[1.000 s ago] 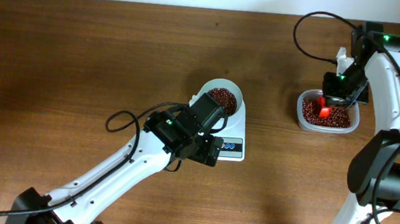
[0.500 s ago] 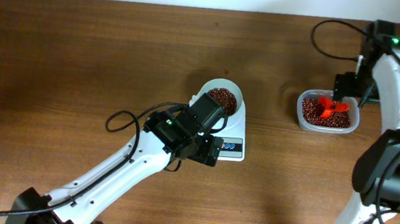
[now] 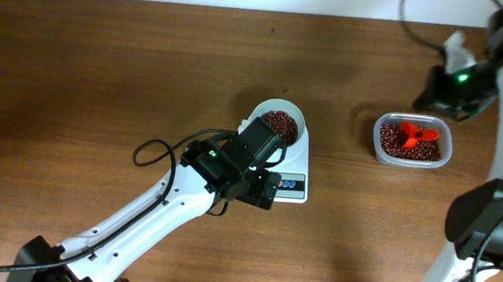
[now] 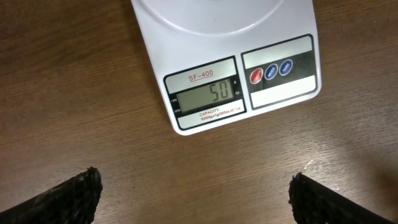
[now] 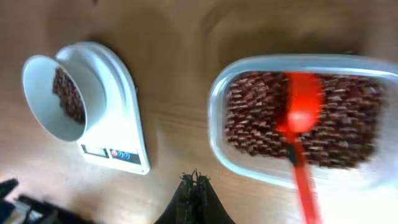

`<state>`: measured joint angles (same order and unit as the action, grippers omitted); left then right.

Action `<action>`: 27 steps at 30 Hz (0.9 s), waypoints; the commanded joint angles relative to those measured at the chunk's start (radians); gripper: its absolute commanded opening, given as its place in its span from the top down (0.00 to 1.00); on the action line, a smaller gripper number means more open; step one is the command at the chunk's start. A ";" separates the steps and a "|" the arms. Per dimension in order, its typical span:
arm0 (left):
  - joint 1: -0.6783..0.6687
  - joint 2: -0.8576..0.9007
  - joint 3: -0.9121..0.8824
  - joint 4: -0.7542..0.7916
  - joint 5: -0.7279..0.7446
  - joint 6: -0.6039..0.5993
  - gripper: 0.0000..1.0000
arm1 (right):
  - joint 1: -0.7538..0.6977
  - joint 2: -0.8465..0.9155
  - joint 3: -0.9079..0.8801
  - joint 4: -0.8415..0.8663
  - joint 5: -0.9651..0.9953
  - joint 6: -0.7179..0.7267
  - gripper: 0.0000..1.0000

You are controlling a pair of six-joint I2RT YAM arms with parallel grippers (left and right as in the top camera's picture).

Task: Scoop item into bowl and weigh 50g on scale
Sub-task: 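Lay the scoop in the tub and release it with the right gripper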

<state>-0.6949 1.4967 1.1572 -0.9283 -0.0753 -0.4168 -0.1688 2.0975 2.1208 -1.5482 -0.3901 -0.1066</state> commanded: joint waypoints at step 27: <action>-0.006 -0.016 0.018 -0.001 0.007 -0.016 0.01 | -0.118 -0.010 -0.261 0.056 0.026 0.032 0.30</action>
<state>-0.6949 1.4963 1.1576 -0.9283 -0.0753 -0.4168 -0.3504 2.0987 1.8656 -1.4918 -0.3389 -0.0124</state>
